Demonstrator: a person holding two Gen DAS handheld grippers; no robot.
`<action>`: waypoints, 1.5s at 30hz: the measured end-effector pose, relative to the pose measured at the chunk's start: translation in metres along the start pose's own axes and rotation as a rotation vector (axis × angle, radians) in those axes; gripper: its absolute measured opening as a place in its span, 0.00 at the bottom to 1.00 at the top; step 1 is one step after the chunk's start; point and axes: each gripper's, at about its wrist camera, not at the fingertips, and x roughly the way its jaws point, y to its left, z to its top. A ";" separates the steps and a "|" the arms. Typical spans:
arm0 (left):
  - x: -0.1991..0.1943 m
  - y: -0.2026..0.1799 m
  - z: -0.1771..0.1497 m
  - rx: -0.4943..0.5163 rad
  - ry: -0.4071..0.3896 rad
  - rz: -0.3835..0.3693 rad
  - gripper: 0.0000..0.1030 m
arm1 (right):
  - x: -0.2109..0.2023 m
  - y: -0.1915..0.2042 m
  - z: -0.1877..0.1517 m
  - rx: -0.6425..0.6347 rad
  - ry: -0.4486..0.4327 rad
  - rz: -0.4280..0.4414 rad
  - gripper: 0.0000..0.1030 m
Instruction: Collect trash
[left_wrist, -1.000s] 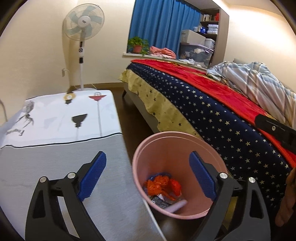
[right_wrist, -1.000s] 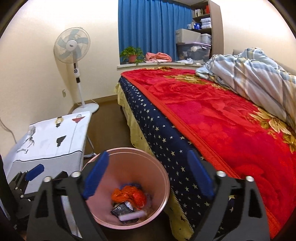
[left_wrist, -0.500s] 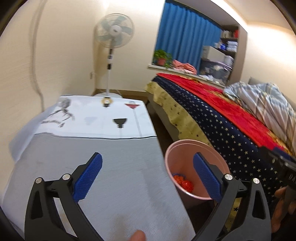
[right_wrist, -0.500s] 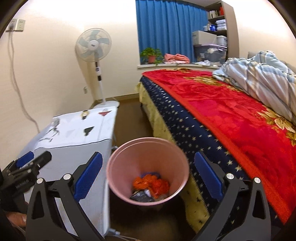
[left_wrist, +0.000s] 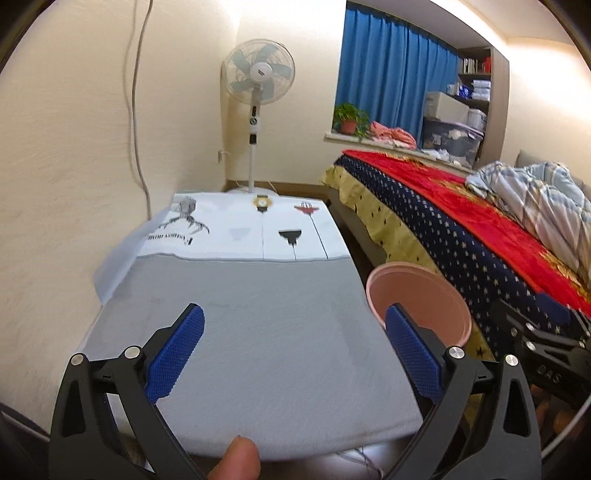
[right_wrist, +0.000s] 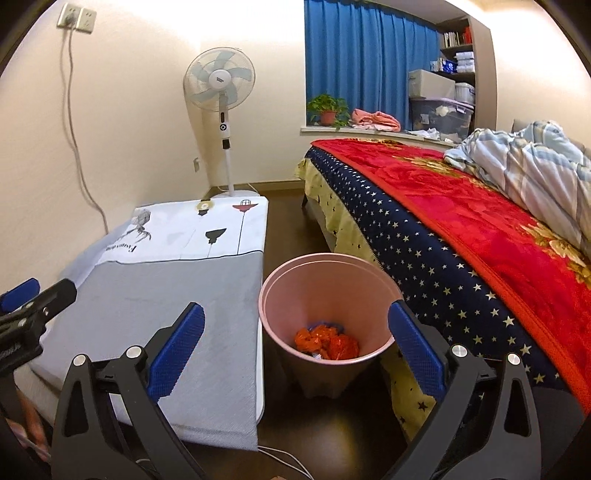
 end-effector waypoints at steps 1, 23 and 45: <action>-0.001 0.003 -0.003 -0.004 0.004 0.006 0.92 | -0.001 0.002 0.000 -0.007 0.001 0.001 0.95; 0.012 0.032 -0.023 -0.087 0.013 0.093 0.92 | 0.018 0.036 -0.009 -0.035 0.042 0.030 0.95; 0.017 0.029 -0.027 -0.082 0.034 0.086 0.92 | 0.028 0.036 -0.011 -0.038 0.060 0.028 0.95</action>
